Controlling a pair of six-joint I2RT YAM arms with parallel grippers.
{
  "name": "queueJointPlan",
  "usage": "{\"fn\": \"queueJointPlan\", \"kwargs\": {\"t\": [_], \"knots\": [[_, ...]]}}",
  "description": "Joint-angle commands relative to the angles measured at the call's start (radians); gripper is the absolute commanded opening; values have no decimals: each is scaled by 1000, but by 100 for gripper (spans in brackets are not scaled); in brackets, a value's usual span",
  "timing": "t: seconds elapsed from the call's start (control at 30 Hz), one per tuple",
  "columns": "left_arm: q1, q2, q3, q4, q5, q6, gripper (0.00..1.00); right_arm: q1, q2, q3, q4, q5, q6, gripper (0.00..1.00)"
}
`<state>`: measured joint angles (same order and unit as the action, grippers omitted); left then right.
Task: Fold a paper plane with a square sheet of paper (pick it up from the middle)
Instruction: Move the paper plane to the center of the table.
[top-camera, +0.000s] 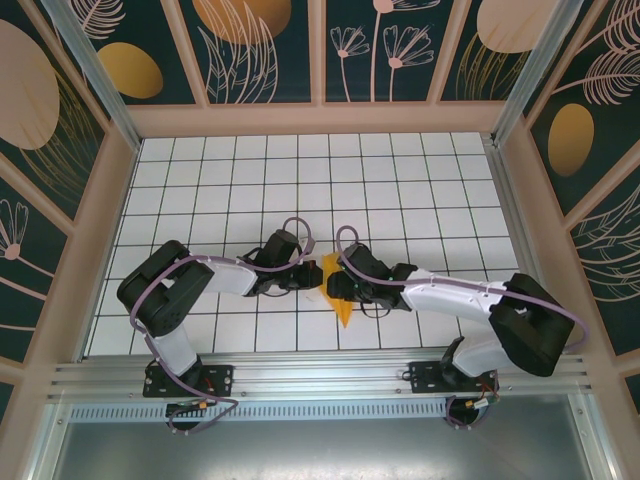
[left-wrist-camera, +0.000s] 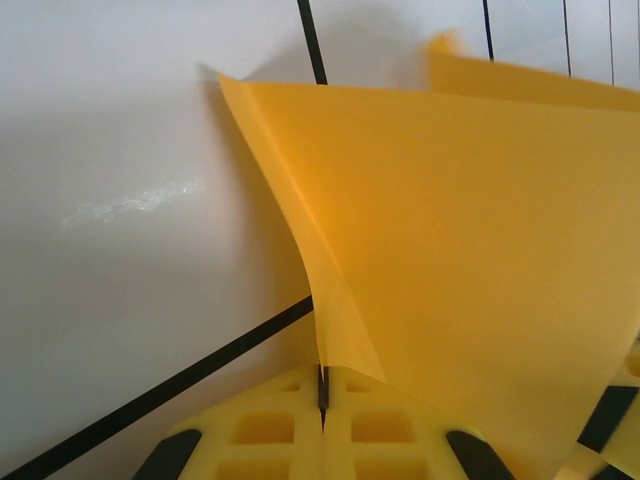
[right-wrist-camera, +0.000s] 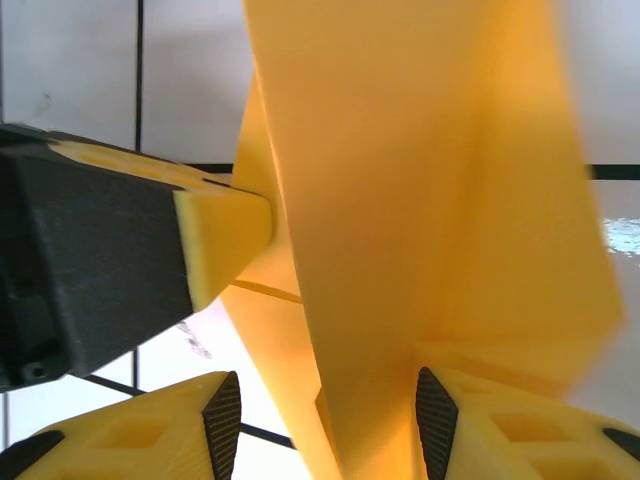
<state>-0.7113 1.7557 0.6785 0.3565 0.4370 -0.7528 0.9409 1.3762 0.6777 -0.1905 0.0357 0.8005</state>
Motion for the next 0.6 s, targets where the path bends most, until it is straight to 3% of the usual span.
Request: {"fn": "queueJointPlan", "kwargs": {"t": [0.0, 0.33, 0.57], "knots": [[7, 1, -8, 33, 6, -12, 5, 6, -24, -33, -24, 14, 65, 53], [7, 8, -12, 53, 19, -24, 5, 38, 14, -24, -29, 40, 104, 51], [9, 2, -11, 52, 19, -27, 5, 47, 71, 12, -84, 68, 106, 36]]}}
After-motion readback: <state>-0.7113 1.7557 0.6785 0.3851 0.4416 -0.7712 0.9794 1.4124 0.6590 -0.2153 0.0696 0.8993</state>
